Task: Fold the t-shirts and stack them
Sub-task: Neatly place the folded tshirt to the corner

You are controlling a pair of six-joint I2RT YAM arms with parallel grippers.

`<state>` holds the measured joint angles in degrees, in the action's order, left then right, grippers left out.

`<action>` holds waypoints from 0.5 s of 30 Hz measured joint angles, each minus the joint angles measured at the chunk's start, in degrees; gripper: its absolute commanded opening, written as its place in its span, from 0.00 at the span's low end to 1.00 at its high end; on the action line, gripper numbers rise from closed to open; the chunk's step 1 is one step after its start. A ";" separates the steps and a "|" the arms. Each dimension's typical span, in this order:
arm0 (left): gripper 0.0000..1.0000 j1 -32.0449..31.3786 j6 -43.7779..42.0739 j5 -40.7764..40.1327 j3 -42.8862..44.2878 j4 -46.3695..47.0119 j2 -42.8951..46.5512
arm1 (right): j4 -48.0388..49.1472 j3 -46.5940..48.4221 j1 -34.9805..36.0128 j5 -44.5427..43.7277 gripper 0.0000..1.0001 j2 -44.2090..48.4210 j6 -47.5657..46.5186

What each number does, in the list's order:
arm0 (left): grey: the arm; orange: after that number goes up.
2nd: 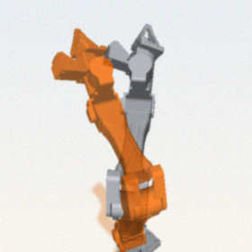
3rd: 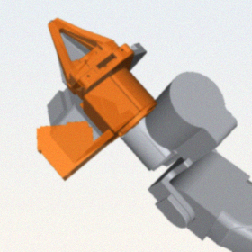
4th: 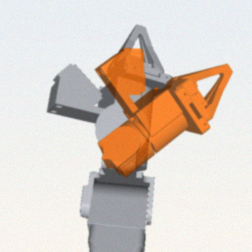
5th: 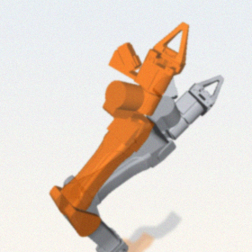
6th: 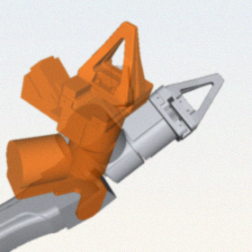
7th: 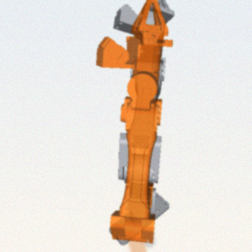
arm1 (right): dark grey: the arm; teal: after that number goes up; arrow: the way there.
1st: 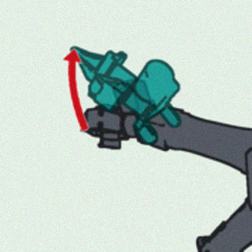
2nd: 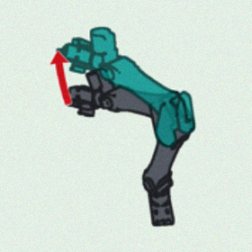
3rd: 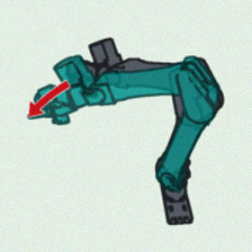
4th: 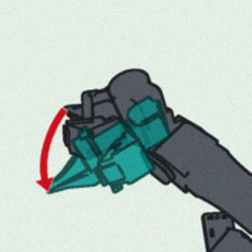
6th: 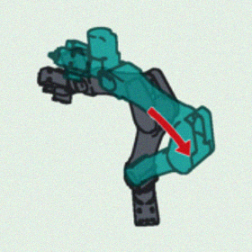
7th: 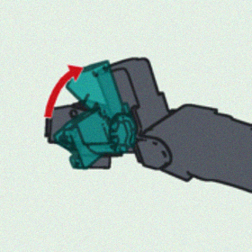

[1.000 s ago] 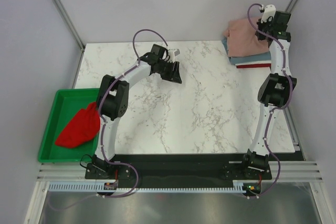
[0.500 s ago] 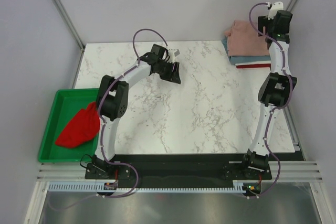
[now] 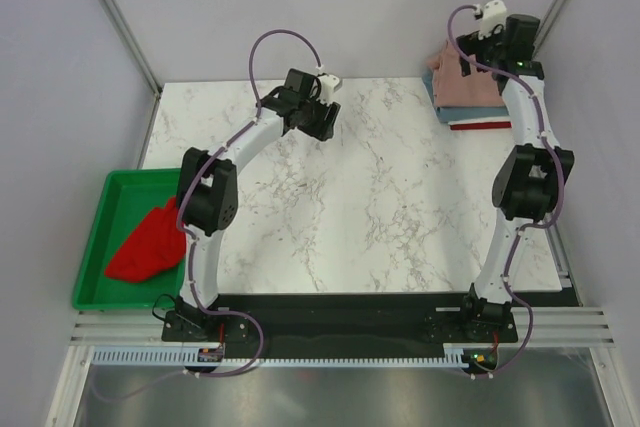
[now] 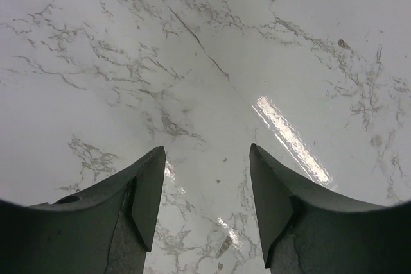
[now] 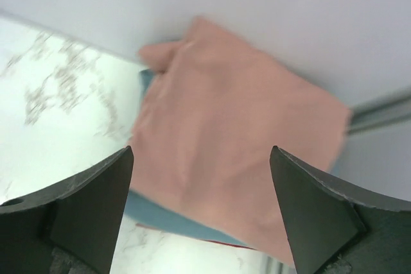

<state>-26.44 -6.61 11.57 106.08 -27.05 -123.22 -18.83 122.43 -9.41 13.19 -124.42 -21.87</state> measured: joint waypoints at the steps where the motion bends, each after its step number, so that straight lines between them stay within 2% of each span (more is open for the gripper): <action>1: 0.62 0.07 -0.35 -0.20 -0.09 -0.24 0.48 | -1.14 -0.55 1.16 0.26 0.91 0.04 -1.88; 6: 0.61 0.44 -1.16 -0.55 -3.08 -0.37 4.15 | -6.36 -2.91 6.45 -0.42 0.81 -2.16 -9.55; 15: 0.61 0.55 -1.68 -0.57 -8.11 -0.74 6.80 | -8.83 0.94 7.28 -6.12 0.76 -10.36 -18.01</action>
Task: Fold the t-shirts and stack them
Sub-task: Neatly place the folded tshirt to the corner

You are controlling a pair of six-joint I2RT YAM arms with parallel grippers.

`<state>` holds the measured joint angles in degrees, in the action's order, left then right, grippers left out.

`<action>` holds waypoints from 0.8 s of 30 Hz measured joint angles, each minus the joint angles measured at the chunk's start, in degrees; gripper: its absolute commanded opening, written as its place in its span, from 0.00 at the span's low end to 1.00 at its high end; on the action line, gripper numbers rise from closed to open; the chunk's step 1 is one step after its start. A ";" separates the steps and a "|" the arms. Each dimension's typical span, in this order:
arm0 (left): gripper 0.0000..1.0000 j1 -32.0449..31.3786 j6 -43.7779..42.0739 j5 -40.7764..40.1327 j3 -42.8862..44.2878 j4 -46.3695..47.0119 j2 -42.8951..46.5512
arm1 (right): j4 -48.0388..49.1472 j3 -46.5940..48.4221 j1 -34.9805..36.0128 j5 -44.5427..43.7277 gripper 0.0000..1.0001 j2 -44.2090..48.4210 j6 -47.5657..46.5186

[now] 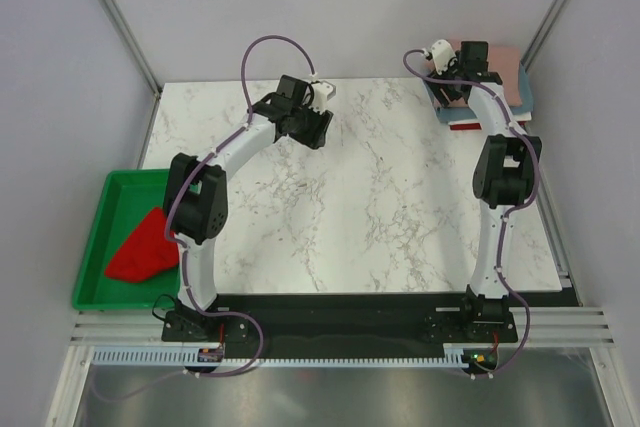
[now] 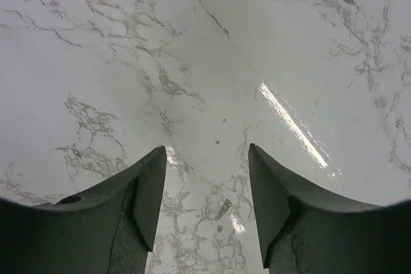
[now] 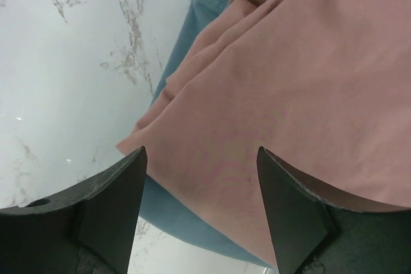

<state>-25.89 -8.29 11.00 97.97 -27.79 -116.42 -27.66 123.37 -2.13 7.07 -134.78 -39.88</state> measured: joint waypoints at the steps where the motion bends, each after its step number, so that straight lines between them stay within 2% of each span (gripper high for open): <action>1: 0.61 0.00 -0.02 0.00 -0.35 -0.02 -0.02 | -0.09 0.66 0.02 -0.72 0.76 -0.72 -0.96; 12: 0.61 0.00 -0.39 -0.44 -1.55 -0.17 0.11 | -0.90 4.28 1.40 -1.81 0.70 -4.24 -4.28; 24: 0.61 -0.48 -0.39 -0.42 -1.49 -0.15 0.11 | -1.60 -1.11 1.64 -1.11 0.65 -1.99 -4.79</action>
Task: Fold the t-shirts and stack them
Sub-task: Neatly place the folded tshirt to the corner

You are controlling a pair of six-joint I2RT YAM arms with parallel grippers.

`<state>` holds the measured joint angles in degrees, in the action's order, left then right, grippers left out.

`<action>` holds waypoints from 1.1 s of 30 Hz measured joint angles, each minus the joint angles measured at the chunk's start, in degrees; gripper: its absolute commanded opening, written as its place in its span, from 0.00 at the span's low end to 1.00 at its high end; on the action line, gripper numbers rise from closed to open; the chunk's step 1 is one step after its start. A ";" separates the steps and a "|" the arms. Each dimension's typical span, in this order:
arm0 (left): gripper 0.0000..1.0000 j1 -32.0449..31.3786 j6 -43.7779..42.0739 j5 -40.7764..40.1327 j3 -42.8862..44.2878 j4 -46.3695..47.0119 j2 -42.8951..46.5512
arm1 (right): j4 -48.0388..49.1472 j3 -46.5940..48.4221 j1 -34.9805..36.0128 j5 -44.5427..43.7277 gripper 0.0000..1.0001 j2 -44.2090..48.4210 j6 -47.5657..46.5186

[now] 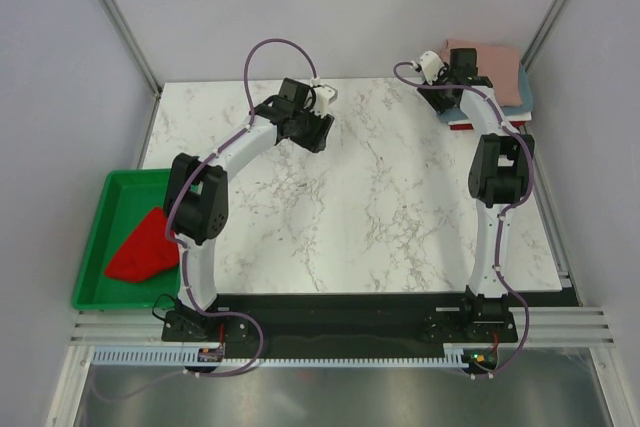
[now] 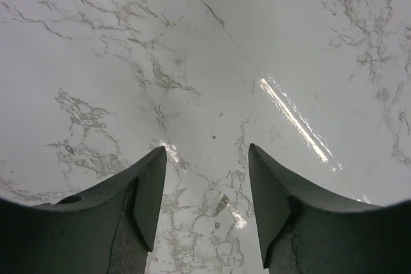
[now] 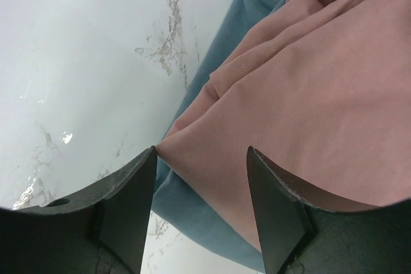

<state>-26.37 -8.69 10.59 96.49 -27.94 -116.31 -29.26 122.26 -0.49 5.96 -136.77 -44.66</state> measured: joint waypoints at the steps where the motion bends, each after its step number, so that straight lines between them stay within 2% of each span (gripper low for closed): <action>1: 0.61 -0.07 0.00 0.00 0.00 -0.02 0.00 | 0.00 0.00 0.00 0.00 0.65 0.02 -0.02; 6: 0.62 -0.33 0.00 0.00 0.00 -0.02 0.00 | -0.04 0.00 0.24 -0.04 0.61 0.33 -0.63; 11: 0.62 -0.46 0.00 -0.02 0.00 0.00 0.00 | -0.37 -0.02 1.42 -0.11 0.53 0.46 -1.77; 24: 0.62 -0.72 0.00 -0.07 0.00 0.00 0.00 | -2.01 -0.42 2.36 -2.01 0.49 0.55 -2.10; 33: 0.62 -1.22 0.00 -0.28 0.00 0.00 0.00 | -2.12 -0.42 2.21 -3.61 0.35 0.55 -1.88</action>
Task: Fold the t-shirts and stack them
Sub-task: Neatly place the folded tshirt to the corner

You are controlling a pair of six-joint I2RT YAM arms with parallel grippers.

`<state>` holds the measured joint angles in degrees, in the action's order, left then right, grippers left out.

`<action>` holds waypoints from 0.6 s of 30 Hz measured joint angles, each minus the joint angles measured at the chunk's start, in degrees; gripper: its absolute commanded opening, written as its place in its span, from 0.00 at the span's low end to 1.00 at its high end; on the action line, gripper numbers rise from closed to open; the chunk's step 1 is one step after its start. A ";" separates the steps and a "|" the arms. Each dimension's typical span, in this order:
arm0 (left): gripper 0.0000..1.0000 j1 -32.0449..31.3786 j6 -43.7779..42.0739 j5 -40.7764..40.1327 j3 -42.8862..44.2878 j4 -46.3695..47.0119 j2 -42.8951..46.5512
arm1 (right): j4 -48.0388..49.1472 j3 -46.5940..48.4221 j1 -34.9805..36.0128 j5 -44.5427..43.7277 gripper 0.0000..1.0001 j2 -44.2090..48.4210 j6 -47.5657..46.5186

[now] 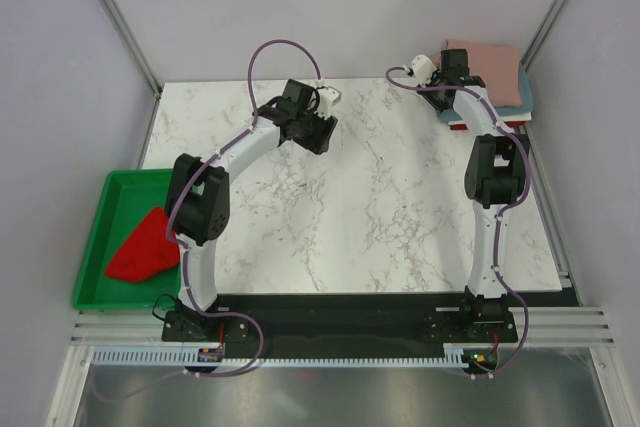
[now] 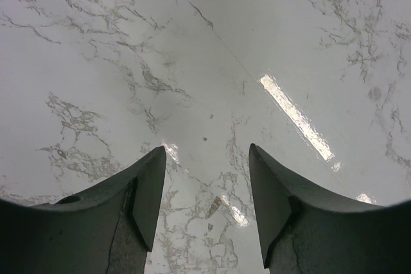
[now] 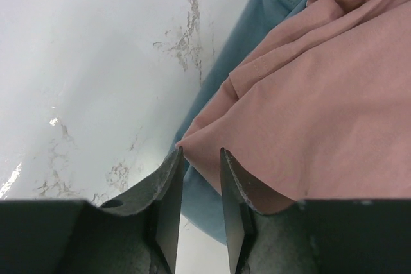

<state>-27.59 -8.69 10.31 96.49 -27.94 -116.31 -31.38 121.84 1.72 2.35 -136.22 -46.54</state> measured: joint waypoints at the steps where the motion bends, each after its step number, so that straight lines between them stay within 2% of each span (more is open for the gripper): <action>1: 0.62 -0.02 0.00 -0.15 0.00 0.00 0.00 | 0.00 0.00 0.00 -0.15 0.33 0.00 0.02; 12: 0.63 -0.50 0.00 -0.79 0.00 0.02 0.00 | -0.07 0.09 0.00 -0.74 0.33 0.00 0.26; 15: 0.63 -0.52 0.00 -0.90 0.00 0.02 0.00 | -0.50 0.55 0.00 -0.81 0.29 -0.02 0.35; 16: 0.63 -0.55 0.00 -1.01 0.00 0.02 0.00 | -0.57 0.79 0.00 -0.85 0.22 -0.07 0.39; 18: 0.63 -0.57 0.00 -1.14 0.00 0.02 0.00 | -0.59 1.44 0.00 -0.90 0.17 -0.31 0.44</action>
<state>-28.16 -8.69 9.17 96.49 -27.92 -116.31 -31.97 123.28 1.72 1.45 -136.53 -46.11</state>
